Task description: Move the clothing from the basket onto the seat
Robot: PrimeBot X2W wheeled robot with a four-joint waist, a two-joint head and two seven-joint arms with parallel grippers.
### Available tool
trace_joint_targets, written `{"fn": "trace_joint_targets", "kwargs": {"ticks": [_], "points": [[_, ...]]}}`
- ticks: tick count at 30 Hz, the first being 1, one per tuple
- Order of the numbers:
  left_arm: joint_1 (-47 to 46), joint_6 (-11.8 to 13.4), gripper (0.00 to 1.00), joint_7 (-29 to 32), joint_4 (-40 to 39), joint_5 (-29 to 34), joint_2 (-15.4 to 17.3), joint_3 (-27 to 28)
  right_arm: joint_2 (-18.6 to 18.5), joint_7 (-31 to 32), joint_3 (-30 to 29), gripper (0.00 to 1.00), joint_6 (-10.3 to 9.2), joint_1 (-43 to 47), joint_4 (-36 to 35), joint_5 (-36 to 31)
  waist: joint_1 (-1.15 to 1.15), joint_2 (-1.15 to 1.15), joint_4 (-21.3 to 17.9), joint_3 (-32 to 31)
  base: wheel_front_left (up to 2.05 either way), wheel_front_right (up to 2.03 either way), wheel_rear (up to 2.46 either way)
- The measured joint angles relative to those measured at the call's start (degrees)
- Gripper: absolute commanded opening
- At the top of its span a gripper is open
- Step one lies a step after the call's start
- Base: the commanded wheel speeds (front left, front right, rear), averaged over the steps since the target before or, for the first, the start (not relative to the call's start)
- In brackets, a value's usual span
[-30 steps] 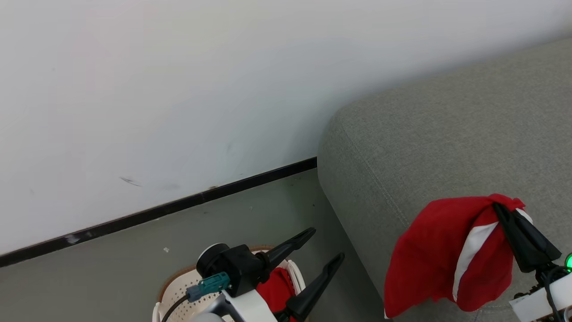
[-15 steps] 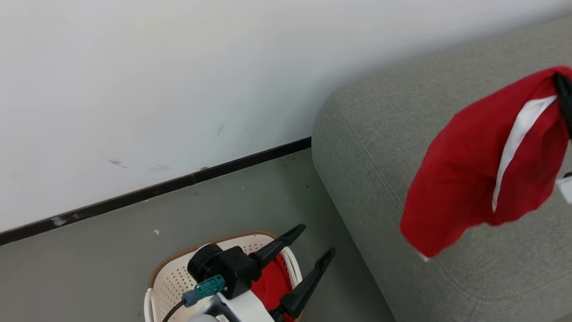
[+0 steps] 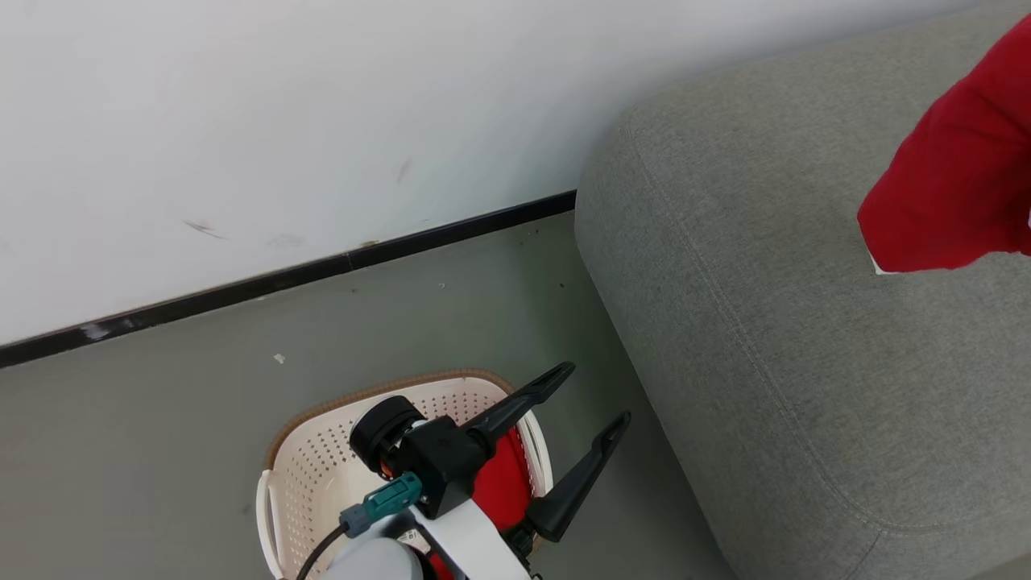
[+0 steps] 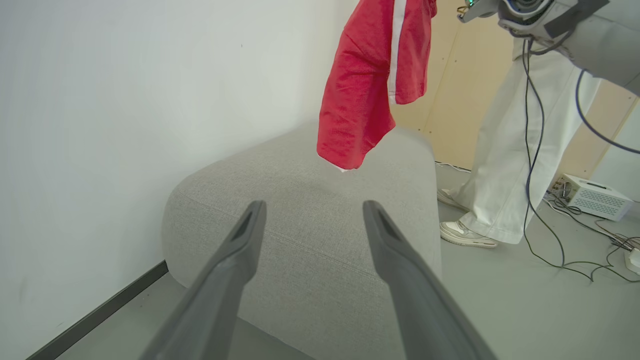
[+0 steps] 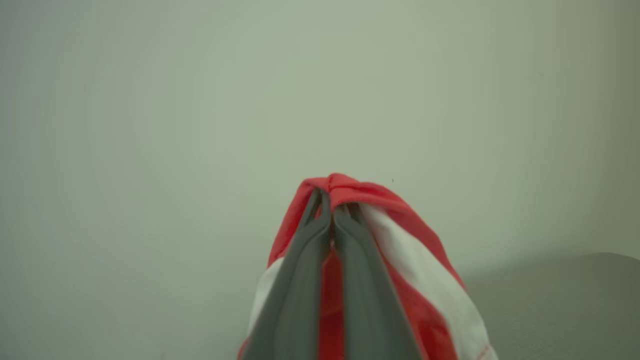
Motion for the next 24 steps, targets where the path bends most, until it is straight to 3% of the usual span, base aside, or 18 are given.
{"fn": "trace_joint_targets", "kwargs": {"ticks": [17,24], "points": [[-5.3,0.0,1.00,3.1,-2.6,3.2,0.8,-1.1,-2.4,-4.1,-3.0,0.00,0.00,-5.1,11.5,-2.8,0.00,0.00,2.6,8.0,0.00,0.00,0.00],[-7.1,-0.2,1.00,4.1,-2.9,4.2,0.8,-1.6,2.1,-5.1,-0.2,0.00,0.02,-3.4,16.1,-3.5,0.00,0.00,3.1,11.1,0.00,0.00,0.00]]}}
